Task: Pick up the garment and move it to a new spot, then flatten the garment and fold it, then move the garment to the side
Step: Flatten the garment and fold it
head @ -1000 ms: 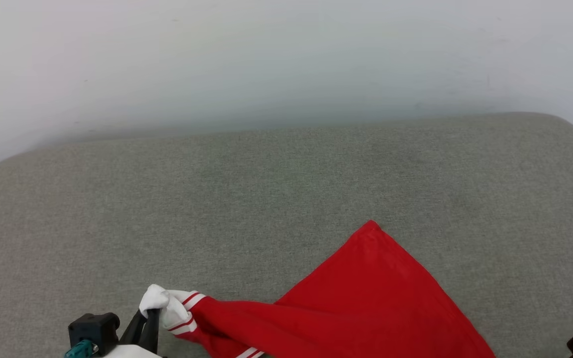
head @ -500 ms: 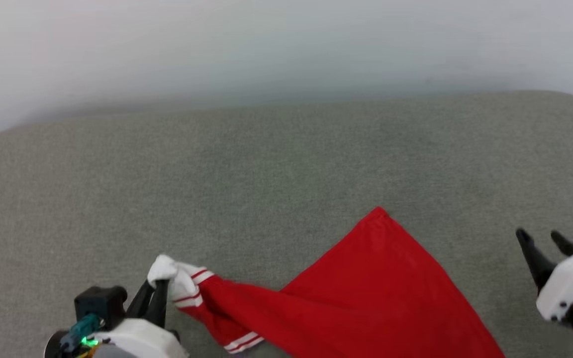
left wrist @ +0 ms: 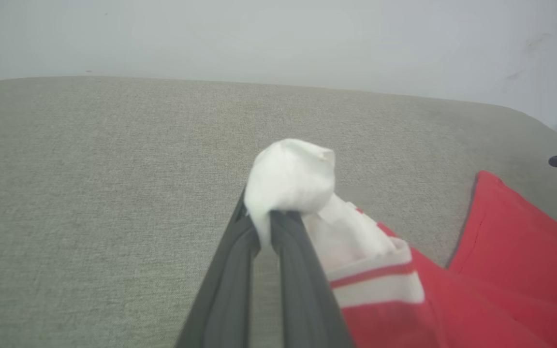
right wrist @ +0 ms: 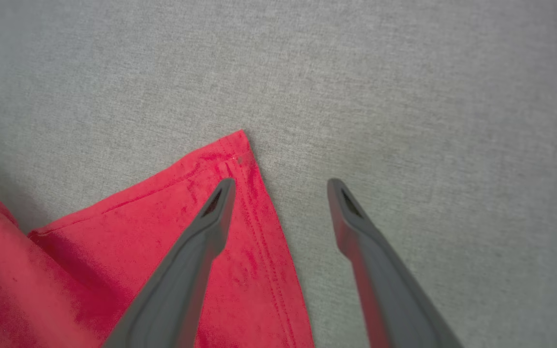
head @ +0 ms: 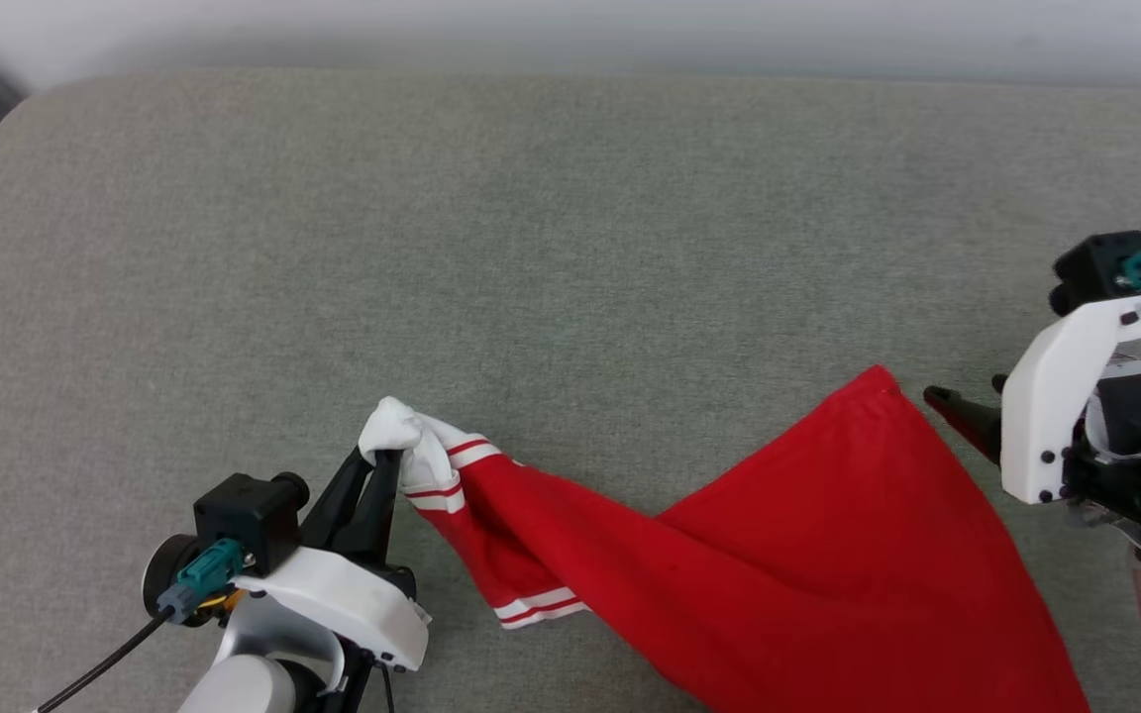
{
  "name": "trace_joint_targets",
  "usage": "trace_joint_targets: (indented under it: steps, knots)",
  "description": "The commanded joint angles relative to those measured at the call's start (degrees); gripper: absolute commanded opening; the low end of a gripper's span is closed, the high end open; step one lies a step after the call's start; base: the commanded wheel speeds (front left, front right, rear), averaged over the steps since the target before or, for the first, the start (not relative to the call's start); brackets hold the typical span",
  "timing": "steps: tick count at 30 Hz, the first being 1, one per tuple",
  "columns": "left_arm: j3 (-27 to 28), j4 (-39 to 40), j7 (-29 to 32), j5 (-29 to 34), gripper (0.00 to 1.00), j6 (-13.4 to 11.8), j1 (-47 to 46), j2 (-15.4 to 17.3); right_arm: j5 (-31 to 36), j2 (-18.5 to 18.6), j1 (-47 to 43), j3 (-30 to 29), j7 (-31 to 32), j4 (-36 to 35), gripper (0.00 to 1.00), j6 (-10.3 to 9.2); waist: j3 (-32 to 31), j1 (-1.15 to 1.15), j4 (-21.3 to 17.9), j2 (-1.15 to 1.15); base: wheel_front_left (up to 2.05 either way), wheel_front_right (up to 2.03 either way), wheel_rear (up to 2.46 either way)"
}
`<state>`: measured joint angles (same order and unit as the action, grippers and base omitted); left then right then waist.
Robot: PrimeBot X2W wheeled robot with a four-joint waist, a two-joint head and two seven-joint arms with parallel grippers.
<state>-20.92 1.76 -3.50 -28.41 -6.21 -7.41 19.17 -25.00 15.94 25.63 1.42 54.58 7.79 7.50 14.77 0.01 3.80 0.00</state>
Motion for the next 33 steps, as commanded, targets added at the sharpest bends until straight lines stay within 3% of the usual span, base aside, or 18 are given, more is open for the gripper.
trace_joint_targets:
  steps: [1, 5, 12, 14, 15, 16, 25, 33]
  knots:
    - [0.0, -0.2, -0.5, 0.1, 0.00, 0.2, -1.0, -0.3, -0.1, 0.1, 1.1, 0.9, 2.2, 0.0, 1.00, -0.02, 1.9, -0.01, 1.8, 0.00, 0.00, 0.00, 0.00]
    - [-0.4, -1.0, -1.3, -0.1, 0.00, 0.6, -2.3, -0.9, -0.2, -0.1, 1.9, 3.5, 9.0, 0.9, 1.00, -0.02, 3.5, -0.01, 3.0, 0.00, 0.00, 0.00, 0.00]
    - [-1.2, -2.5, -2.4, -0.3, 0.00, 1.2, -3.8, -1.9, -1.2, -0.4, 0.6, 5.6, 12.8, 5.0, 1.00, -0.02, 5.1, -0.01, 4.5, 0.00, 0.00, 0.00, 0.00]
    - [-1.4, -3.0, -2.7, -0.2, 0.00, 1.4, -4.1, -2.1, -1.9, -0.4, -0.2, 5.9, 13.9, 6.4, 0.46, -0.02, 5.4, -0.01, 4.9, 0.00, 0.00, 0.00, 0.00]
    - [-1.6, -3.2, -2.8, -0.1, 0.00, 1.5, -4.3, -2.1, -2.3, -0.6, -0.4, 6.1, 13.9, 6.8, 0.07, -0.02, 5.4, -0.01, 5.0, 0.00, 0.00, 0.00, 0.00]
    - [-1.7, -3.4, -2.8, -0.1, 0.00, 1.5, -4.5, -2.2, -2.8, -0.8, -0.5, 6.1, 14.0, 7.1, 0.00, -0.02, 5.4, -0.01, 5.1, 0.00, 0.00, 0.00, 0.00]
    - [-1.5, -4.8, -3.2, -0.7, 0.00, 1.4, -4.5, -1.9, -5.4, 0.4, 1.3, 6.9, 10.6, 6.6, 0.00, -0.02, 3.9, -0.01, 5.1, 0.00, 0.00, 0.00, 0.00]
    - [-0.5, -4.8, -2.1, -0.5, 0.00, 1.6, -5.9, 0.7, -6.5, 2.1, 3.1, 6.0, 4.0, 4.4, 0.00, -0.02, -2.7, -0.01, 3.4, 0.00, 0.00, 0.00, 0.00]
